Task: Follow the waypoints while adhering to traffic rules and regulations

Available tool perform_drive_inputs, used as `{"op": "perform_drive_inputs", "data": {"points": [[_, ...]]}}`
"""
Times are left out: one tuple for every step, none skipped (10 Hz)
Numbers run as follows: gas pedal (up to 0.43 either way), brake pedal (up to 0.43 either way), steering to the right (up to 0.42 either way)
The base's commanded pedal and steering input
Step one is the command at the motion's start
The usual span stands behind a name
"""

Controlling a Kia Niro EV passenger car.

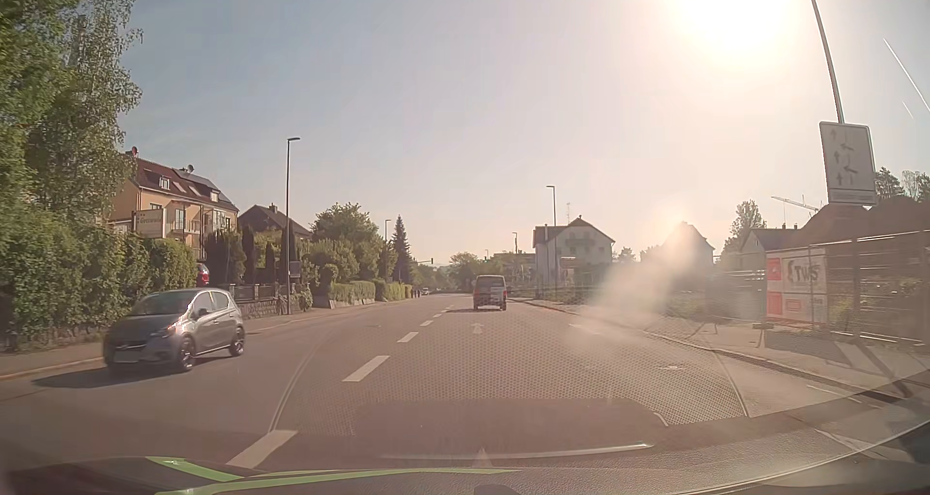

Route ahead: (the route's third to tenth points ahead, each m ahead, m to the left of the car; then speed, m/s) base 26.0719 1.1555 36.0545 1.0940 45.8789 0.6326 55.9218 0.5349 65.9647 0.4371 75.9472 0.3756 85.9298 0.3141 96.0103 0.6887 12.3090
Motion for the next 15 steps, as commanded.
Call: {"op": "perform_drive_inputs", "data": {"points": [[0.087,0.000,0.005],[0.087,0.000,0.005],[0.087,0.000,0.005],[0.079,0.000,0.005],[0.079,0.000,0.005],[0.067,0.000,0.005],[0.067,0.000,0.005],[0.059,0.000,0.005],[0.059,0.000,0.005],[0.059,0.000,0.005],[0.059,0.000,0.005],[0.047,0.000,0.005],[0.047,0.000,0.005],[0.039,0.000,0.005],[0.039,0.000,0.004]]}}
